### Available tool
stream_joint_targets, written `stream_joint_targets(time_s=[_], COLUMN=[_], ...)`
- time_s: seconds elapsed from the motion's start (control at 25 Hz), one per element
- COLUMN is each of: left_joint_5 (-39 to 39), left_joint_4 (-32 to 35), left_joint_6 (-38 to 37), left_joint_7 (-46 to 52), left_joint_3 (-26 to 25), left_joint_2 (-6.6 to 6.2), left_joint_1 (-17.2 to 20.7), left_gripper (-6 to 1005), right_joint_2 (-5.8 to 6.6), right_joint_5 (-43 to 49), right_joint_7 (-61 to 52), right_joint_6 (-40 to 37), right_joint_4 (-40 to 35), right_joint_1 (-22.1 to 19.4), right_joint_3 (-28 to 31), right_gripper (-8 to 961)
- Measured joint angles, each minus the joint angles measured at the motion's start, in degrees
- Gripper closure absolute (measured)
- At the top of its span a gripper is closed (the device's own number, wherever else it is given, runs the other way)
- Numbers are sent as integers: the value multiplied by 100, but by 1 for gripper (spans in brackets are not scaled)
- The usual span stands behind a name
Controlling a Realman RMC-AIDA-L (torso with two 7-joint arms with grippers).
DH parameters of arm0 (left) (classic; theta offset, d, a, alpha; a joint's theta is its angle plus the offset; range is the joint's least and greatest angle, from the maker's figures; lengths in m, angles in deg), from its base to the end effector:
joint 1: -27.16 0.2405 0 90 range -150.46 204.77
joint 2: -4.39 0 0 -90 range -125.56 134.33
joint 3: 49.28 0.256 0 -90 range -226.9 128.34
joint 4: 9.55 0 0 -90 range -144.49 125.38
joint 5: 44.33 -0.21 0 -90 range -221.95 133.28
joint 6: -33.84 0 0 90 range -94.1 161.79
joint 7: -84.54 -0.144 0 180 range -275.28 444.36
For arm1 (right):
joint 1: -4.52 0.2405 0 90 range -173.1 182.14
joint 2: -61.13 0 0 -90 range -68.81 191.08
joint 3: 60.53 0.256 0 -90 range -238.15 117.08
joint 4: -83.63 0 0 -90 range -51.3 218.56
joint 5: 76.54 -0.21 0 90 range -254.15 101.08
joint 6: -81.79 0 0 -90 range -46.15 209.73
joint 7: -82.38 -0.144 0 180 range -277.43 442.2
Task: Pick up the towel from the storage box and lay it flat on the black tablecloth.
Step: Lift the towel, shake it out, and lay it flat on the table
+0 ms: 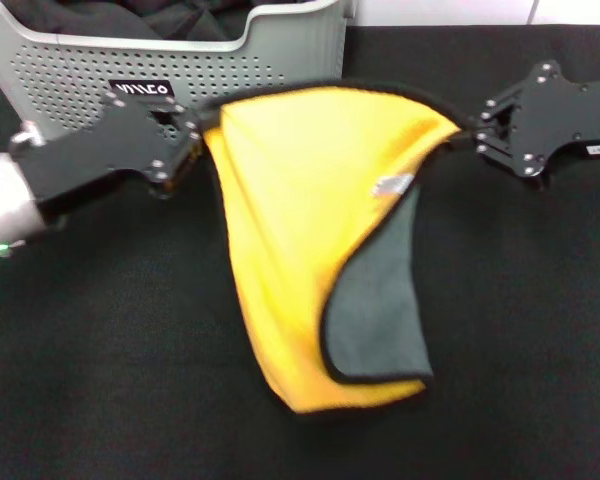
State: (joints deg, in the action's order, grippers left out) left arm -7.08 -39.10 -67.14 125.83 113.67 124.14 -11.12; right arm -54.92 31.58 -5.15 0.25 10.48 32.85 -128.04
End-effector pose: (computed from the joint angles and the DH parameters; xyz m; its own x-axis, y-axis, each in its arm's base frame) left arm -0.2753 0.3244 0.0224 0.7737 -0.1073 0.6244 0.2905 -0.8158 -0.5001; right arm 0.1555 0.3614 0.0393 0.9655 0.1374 -0.2211 0.0532 -0.9356 -0.3491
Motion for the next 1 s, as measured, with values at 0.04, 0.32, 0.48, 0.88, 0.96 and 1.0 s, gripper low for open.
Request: stream_joint_targets(time_s=[0.04, 0.32, 0.48, 0.88, 0.96, 1.0], left_joint_5=[157, 743, 1250, 2383, 2480, 2520], left_joint_4=[-113, -807, -955, -1788, -1936, -1978], left_joint_6=[-320, -1572, -1570, -1601, -1602, -1603], left_joint_7=[-105, -185, -168, 149, 243, 279], left_joint_3=[0, 9, 9, 15, 16, 17], left_joint_2=[-10, -3, -29, -10, 3, 5], left_joint_1=[86, 297, 449, 450, 357, 317], left_gripper=[983, 983, 983, 983, 983, 983], right_joint_2=[1, -2, -2, 20, 22, 22], right_joint_5=[-146, -792, -923, -1289, -1308, -1310], right_joint_7=[105, 443, 472, 436, 425, 417], right_joint_6=[16, 348, 372, 556, 686, 717], right_joint_4=[-99, -954, -1502, -1935, -1971, -1975], right_joint_1=[-48, -411, -593, -618, -506, -482], right_joint_3=[-89, -780, -983, -623, -601, -599], right_gripper=[947, 946, 946, 946, 946, 946])
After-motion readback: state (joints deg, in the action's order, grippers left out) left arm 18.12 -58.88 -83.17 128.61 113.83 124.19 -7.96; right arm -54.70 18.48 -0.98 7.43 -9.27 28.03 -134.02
